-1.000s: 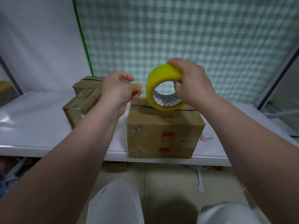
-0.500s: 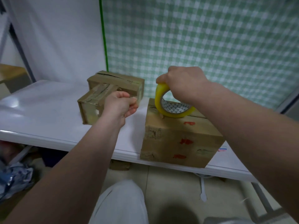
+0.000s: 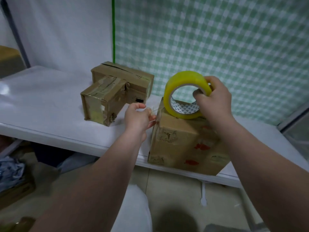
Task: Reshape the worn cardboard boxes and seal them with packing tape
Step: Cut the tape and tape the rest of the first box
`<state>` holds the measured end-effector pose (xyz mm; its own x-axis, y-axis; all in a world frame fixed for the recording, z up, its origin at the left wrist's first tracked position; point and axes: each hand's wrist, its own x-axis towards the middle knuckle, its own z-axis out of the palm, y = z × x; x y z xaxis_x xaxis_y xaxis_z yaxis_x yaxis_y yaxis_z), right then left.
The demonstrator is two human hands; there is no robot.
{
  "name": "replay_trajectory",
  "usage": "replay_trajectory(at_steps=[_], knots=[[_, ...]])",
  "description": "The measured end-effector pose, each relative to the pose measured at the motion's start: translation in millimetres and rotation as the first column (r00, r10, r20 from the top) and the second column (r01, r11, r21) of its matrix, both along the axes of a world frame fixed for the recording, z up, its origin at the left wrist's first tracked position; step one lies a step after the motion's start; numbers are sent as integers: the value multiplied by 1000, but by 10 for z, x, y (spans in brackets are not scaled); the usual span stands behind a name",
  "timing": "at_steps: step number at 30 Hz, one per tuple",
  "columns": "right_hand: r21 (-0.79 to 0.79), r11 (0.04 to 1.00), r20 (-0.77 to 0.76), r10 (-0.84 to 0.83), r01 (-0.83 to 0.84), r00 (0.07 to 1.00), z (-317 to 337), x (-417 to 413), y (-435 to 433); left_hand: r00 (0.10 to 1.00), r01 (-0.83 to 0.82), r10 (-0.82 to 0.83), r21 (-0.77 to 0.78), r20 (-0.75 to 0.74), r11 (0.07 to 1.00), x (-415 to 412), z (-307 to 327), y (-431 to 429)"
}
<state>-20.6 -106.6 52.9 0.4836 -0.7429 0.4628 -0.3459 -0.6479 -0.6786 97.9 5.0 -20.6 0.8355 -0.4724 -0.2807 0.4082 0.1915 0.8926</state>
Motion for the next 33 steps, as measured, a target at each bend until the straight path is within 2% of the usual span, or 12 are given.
replay_trajectory(at_steps=[3,5,9,13,18,21,33], knots=[[182,983,18,29,-31,999,-155,-30,74,999,-19,18,-27,-27,999,-4,-40,-2],[223,973,2,63,-62,998,-203,-31,98,999,-14,12,-45,-40,999,-3,-70,9],[222,973,30,61,-66,998,-117,4,102,999,-37,35,-110,-20,993,4,-68,34],[238,971,110,0,-26,994,-19,68,56,990,-81,99,-171,98,982,38,39,24],[163,986,57,-51,41,997,184,44,-58,976,-158,180,-166,122,973,225,114,110],[177,982,3,-64,62,998,217,-20,-133,977,-100,118,-108,176,989,253,28,152],[178,979,32,-103,96,994,51,-38,-92,995,-95,96,-32,33,995,124,-322,-4]])
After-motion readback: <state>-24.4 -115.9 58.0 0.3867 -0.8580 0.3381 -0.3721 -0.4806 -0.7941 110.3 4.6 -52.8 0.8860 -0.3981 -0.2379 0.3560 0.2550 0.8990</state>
